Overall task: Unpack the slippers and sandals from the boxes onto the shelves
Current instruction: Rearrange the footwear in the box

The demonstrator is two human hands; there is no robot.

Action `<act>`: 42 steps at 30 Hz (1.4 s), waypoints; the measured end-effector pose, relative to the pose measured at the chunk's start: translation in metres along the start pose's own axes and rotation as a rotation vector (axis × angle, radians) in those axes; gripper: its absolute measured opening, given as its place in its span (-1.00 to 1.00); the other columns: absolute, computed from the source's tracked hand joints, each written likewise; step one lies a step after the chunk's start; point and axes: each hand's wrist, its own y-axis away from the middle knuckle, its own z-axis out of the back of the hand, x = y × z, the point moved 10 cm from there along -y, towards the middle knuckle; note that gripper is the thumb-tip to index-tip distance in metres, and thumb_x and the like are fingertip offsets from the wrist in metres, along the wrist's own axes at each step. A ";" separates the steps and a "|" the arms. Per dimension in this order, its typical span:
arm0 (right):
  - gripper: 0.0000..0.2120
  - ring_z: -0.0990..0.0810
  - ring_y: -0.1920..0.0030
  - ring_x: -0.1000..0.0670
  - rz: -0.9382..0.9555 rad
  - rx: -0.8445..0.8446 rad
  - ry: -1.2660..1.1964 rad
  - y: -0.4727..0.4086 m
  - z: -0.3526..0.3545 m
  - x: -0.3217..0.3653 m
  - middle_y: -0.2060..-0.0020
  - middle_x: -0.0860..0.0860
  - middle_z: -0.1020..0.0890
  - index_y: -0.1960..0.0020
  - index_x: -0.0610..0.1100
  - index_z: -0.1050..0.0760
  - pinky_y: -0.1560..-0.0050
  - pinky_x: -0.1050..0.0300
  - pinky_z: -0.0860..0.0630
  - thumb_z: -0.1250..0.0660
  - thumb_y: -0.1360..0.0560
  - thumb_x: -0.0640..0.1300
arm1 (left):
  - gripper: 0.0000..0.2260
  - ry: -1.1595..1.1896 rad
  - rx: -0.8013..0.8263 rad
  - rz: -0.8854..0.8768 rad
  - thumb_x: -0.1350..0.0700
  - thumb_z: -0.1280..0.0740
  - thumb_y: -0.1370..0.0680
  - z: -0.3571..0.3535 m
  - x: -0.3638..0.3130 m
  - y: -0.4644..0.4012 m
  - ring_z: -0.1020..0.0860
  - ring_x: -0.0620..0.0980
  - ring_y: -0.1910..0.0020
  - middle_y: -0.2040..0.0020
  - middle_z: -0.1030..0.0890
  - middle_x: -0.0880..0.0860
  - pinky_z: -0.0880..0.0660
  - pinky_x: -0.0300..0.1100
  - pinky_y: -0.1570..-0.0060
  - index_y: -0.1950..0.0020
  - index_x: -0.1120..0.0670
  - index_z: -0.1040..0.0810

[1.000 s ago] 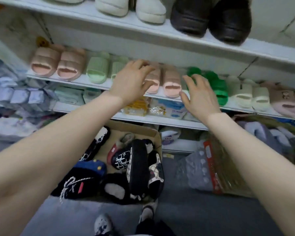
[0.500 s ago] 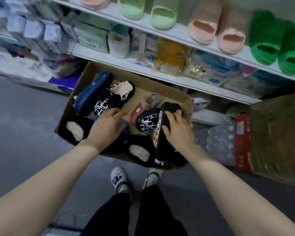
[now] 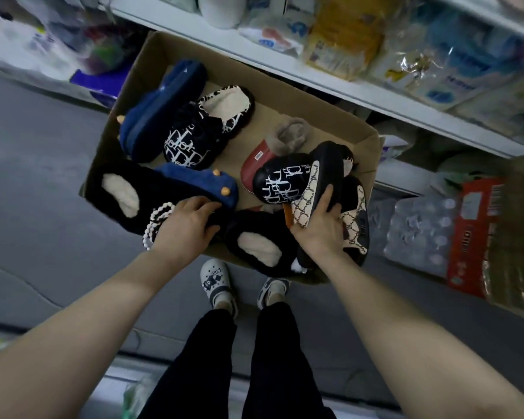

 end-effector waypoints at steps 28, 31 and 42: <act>-0.51 -0.38 -0.40 -0.18 -0.181 -0.131 -0.501 0.015 0.042 -0.110 -0.42 -0.14 -0.38 -0.52 -0.03 -0.21 -0.35 -0.01 -0.32 -0.22 -0.62 -0.03 | -0.23 0.884 0.432 0.230 0.41 -0.39 -0.44 -0.067 -0.093 -0.032 -0.44 0.02 -0.32 -0.28 -0.52 0.08 -0.42 0.05 -0.33 -0.52 -0.11 -0.21; -0.42 -0.46 -0.32 -0.25 -0.212 -0.007 -0.362 0.003 0.020 -0.124 -0.34 -0.19 -0.46 -0.51 -0.07 -0.20 -0.27 -0.02 -0.40 -0.34 -0.57 -0.05 | -0.25 0.740 0.443 0.186 0.38 -0.39 -0.44 -0.074 -0.085 -0.027 -0.43 0.00 -0.31 -0.29 -0.48 0.04 -0.42 0.03 -0.32 -0.50 -0.13 -0.23; -0.38 -0.50 -0.30 -0.20 -0.160 -0.065 -0.316 0.000 0.032 -0.144 -0.31 -0.16 -0.54 -0.55 0.02 -0.22 -0.29 0.03 -0.41 -0.36 -0.56 -0.11 | -0.32 0.867 0.500 0.191 0.45 -0.32 -0.47 -0.066 -0.096 -0.014 -0.48 -0.03 -0.19 -0.19 -0.49 0.03 -0.52 -0.27 -0.03 -0.40 -0.18 -0.32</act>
